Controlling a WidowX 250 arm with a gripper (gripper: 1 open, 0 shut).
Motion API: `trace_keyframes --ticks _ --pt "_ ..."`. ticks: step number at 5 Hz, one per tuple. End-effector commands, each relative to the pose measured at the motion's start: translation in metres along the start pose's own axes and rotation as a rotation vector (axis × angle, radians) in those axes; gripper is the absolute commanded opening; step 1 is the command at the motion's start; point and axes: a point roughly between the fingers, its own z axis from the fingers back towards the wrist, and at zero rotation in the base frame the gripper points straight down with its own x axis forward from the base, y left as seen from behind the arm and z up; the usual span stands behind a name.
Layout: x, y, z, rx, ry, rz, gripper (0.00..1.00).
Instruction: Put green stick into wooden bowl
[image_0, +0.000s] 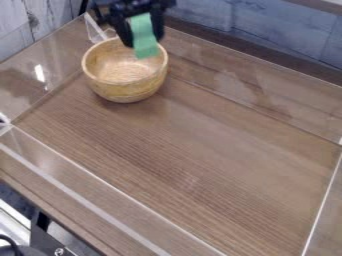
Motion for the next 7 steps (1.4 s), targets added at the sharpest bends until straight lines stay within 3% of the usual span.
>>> trace_keyframes --ticks 1,3,6,7 --pt "0.017 0.005 0.022 -0.007 -0.074 -0.018 0.00" --pt "0.006 0.010 0.000 0.033 -0.104 0.055 0.00" --pt "0.008 0.016 -0.035 0.063 -0.123 0.056 0.00" --pt "0.005 0.023 -0.043 0.070 -0.120 0.055 1.00"
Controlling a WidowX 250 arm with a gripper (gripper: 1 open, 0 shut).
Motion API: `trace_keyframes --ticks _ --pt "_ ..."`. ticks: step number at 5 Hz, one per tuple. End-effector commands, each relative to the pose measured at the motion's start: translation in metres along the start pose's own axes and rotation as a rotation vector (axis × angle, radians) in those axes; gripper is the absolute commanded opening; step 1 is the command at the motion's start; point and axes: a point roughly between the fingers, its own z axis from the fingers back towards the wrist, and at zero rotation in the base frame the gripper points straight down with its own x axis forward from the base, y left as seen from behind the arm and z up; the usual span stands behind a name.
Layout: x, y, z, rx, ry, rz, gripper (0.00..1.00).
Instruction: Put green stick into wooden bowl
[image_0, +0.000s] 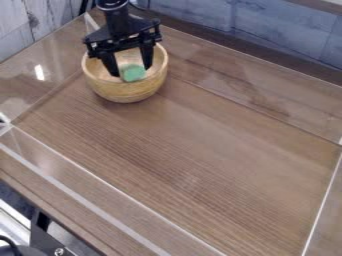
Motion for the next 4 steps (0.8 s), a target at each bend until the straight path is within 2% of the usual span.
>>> trace_keyframes --ticks 1,2,4 --pt "0.013 0.007 0.022 -0.009 -0.032 0.026 1.00" --pt "0.021 0.011 0.036 -0.014 -0.036 0.051 1.00" --pt "0.037 0.016 0.053 -0.036 -0.030 -0.026 1.00"
